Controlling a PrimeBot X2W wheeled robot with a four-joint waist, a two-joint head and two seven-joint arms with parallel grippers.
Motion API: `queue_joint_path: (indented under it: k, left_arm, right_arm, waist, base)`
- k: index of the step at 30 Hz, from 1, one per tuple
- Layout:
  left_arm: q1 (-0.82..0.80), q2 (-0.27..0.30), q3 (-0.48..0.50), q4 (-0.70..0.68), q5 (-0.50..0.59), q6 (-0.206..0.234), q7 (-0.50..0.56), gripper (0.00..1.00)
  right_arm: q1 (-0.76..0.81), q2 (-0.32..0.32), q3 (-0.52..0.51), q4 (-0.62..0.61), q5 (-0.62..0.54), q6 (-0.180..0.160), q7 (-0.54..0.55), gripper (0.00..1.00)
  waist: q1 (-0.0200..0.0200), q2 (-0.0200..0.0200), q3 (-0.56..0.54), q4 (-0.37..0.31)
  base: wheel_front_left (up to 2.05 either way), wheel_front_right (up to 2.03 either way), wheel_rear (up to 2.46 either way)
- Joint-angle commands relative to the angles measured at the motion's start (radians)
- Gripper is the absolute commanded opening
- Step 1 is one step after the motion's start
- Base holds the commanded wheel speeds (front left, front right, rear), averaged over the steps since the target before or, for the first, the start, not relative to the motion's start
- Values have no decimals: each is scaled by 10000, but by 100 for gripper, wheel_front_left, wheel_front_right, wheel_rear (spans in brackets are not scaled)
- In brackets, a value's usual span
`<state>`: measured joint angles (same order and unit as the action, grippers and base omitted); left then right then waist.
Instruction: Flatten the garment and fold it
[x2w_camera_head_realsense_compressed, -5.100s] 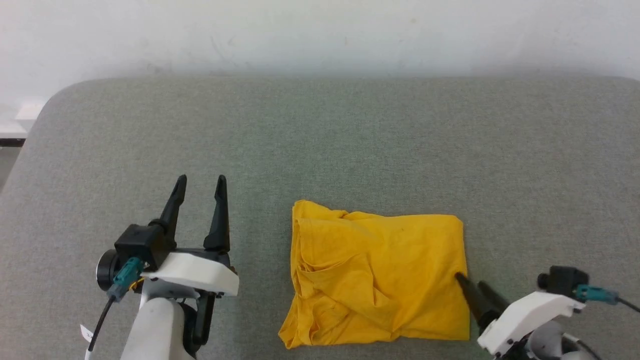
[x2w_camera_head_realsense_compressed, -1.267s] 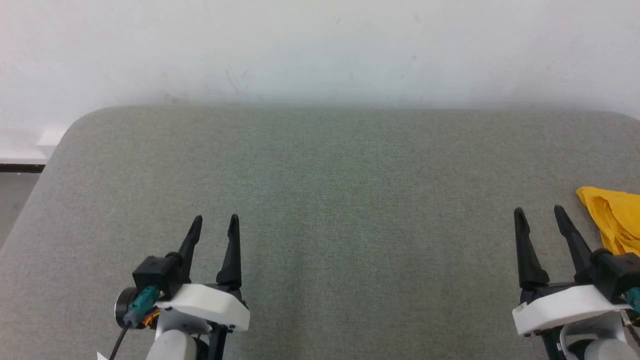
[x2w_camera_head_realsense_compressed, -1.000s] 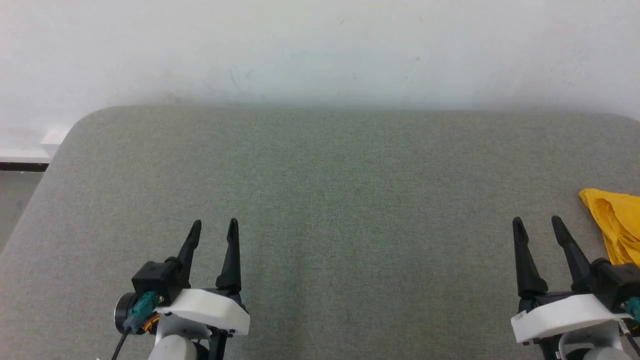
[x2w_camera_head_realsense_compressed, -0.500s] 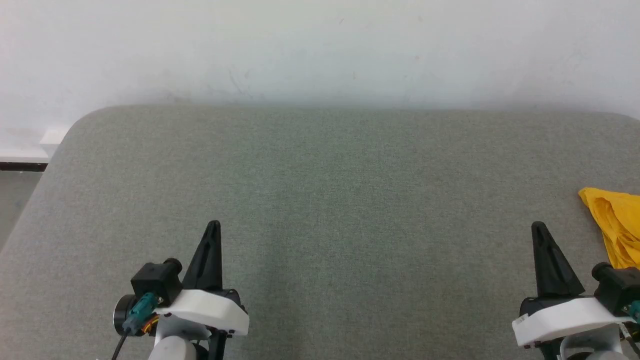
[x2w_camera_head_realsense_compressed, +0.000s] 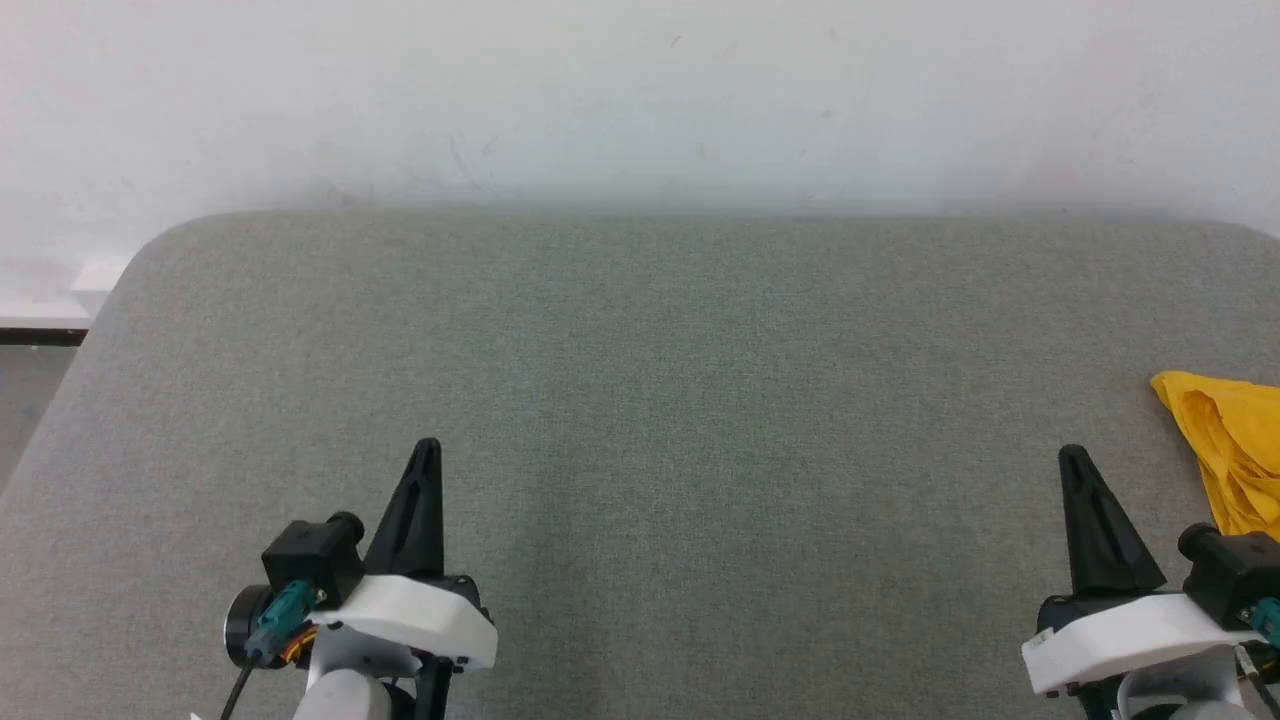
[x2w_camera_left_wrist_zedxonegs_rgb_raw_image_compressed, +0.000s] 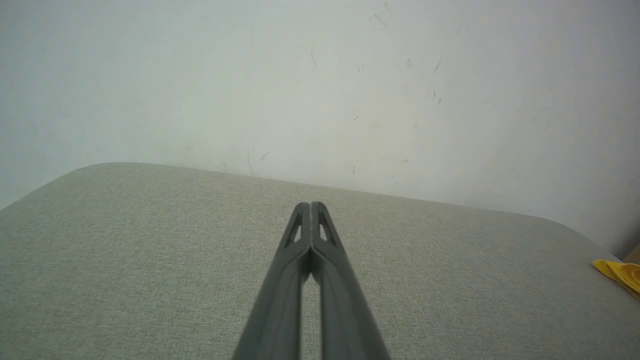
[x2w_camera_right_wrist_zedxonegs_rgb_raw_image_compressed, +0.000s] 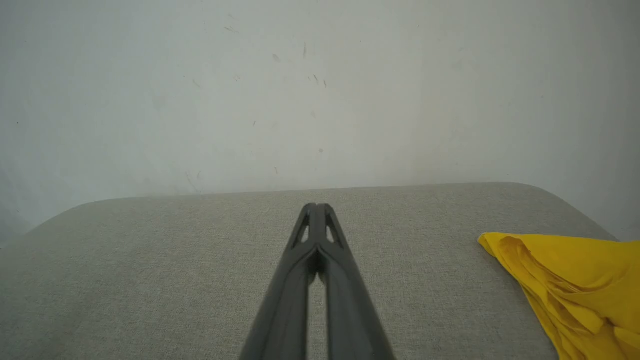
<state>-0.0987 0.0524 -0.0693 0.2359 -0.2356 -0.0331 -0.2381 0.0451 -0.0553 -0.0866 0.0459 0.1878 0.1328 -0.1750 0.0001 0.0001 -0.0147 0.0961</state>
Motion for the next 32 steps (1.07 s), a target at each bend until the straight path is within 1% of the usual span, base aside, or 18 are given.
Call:
queue_joint_path:
  k: [1, 32]
  left_arm:
    - [91, -2, 38, -117, 131, 31, 62, 0]
    - [328, -7, 211, -709, 718, 110, 674, 0]
  right_arm:
    - [-41, 5, 52, -37, -113, -2, 68, 0]
    - [-149, 17, 267, -149, -579, -7, 512, 0]
  waist:
    - [0, -1, 2, -18]
    - [0, -1, 41, -267]
  base:
    - [0, 0, 0]
    - [0, 0, 0]
